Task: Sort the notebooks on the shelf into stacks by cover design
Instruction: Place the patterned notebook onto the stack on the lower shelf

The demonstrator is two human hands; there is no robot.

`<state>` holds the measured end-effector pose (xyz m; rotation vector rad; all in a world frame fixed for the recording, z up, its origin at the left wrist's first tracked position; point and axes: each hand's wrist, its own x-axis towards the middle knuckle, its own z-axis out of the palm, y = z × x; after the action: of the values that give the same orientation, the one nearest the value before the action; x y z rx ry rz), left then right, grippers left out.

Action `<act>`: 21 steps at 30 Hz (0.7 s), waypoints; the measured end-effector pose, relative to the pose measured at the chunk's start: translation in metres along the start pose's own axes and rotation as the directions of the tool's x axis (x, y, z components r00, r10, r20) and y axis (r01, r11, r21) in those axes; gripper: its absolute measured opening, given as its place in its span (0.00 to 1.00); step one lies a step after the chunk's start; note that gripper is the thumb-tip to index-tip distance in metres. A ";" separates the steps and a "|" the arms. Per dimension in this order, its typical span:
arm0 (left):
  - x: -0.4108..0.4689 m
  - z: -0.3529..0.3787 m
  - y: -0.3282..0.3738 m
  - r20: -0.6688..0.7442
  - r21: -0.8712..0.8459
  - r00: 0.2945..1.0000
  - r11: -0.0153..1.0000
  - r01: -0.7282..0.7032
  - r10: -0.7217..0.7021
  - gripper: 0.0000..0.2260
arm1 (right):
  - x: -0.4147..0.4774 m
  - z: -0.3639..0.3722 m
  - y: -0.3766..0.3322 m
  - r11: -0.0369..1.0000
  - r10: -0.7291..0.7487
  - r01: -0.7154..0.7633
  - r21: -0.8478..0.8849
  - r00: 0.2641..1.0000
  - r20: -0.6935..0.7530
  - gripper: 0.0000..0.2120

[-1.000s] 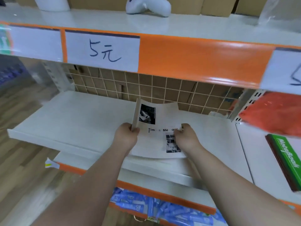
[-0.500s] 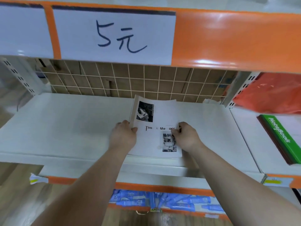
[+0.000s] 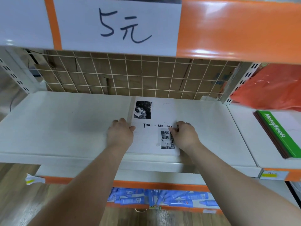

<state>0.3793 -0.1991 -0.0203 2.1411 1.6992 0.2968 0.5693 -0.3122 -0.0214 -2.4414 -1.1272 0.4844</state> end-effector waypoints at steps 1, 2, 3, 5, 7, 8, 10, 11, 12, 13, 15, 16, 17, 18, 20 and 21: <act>0.001 0.000 -0.001 0.005 -0.004 1.000 1.000 0.009 -0.009 0.16 | -0.001 0.000 0.000 1.000 0.002 -0.002 -0.004 1.000 -0.002 0.13; 0.002 0.000 -0.002 0.010 -0.003 1.000 1.000 0.012 -0.012 0.16 | -0.002 0.000 -0.001 1.000 0.001 -0.001 -0.009 1.000 -0.004 0.13; 0.003 0.000 -0.004 0.012 0.001 1.000 1.000 0.011 -0.011 0.15 | -0.003 0.000 -0.002 1.000 -0.001 0.001 -0.014 1.000 -0.003 0.13; 0.005 0.000 -0.006 0.012 -0.002 1.000 1.000 0.009 -0.009 0.14 | -0.004 0.001 -0.003 1.000 -0.006 0.006 -0.022 1.000 0.005 0.14; 0.005 0.001 -0.007 0.008 -0.012 1.000 1.000 0.007 -0.006 0.14 | -0.005 0.001 -0.004 1.000 -0.006 0.006 -0.020 1.000 0.006 0.14; 0.005 0.001 -0.007 0.003 -0.018 1.000 1.000 0.006 -0.006 0.13 | -0.005 0.001 -0.004 1.000 -0.004 0.004 -0.020 1.000 0.005 0.14; 0.003 0.001 -0.007 -0.012 -0.033 1.000 0.999 0.005 -0.006 0.13 | -0.005 0.002 -0.005 1.000 -0.002 0.002 -0.022 1.000 0.007 0.14; 0.003 0.002 -0.008 -0.019 -0.040 1.000 0.999 0.003 -0.004 0.13 | -0.005 0.002 -0.005 1.000 -0.001 0.002 -0.022 1.000 0.009 0.14; 0.002 0.002 -0.008 -0.023 -0.045 1.000 0.999 0.000 -0.001 0.13 | -0.005 0.001 -0.005 1.000 -0.003 0.003 -0.024 1.000 0.010 0.14; 0.001 0.002 -0.008 -0.024 -0.048 1.000 0.999 -0.003 0.001 0.13 | -0.005 0.001 -0.005 1.000 -0.003 0.003 -0.026 1.000 0.010 0.14; 0.000 0.002 -0.007 -0.025 -0.054 1.000 0.999 -0.004 0.003 0.12 | -0.006 0.002 -0.005 1.000 -0.004 0.004 -0.029 1.000 0.007 0.13; -0.001 0.003 -0.007 -0.024 -0.055 1.000 0.998 -0.005 0.003 0.12 | -0.007 0.002 -0.005 1.000 -0.005 0.005 -0.029 1.000 0.007 0.13; 0.000 0.003 -0.007 -0.023 -0.055 1.000 0.998 -0.004 0.003 0.12 | -0.007 0.002 -0.005 1.000 -0.005 0.005 -0.027 1.000 0.007 0.13; 0.000 0.003 -0.008 -0.017 -0.053 1.000 0.999 -0.003 0.002 0.12 | -0.007 0.001 -0.006 1.000 -0.005 0.006 -0.026 1.000 0.009 0.13; 0.000 0.002 -0.007 -0.002 -0.040 1.000 0.999 -0.001 0.001 0.12 | -0.007 0.000 -0.007 0.999 -0.010 0.011 -0.036 1.000 0.021 0.13; -0.001 0.000 -0.006 0.000 -0.023 1.000 1.000 -0.004 0.004 0.13 | -0.006 -0.001 -0.008 0.999 -0.014 0.015 -0.037 1.000 0.027 0.14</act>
<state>0.3736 -0.1991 -0.0229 2.1284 1.6836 0.3150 0.5612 -0.3128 -0.0158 -2.4641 -1.1742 0.4970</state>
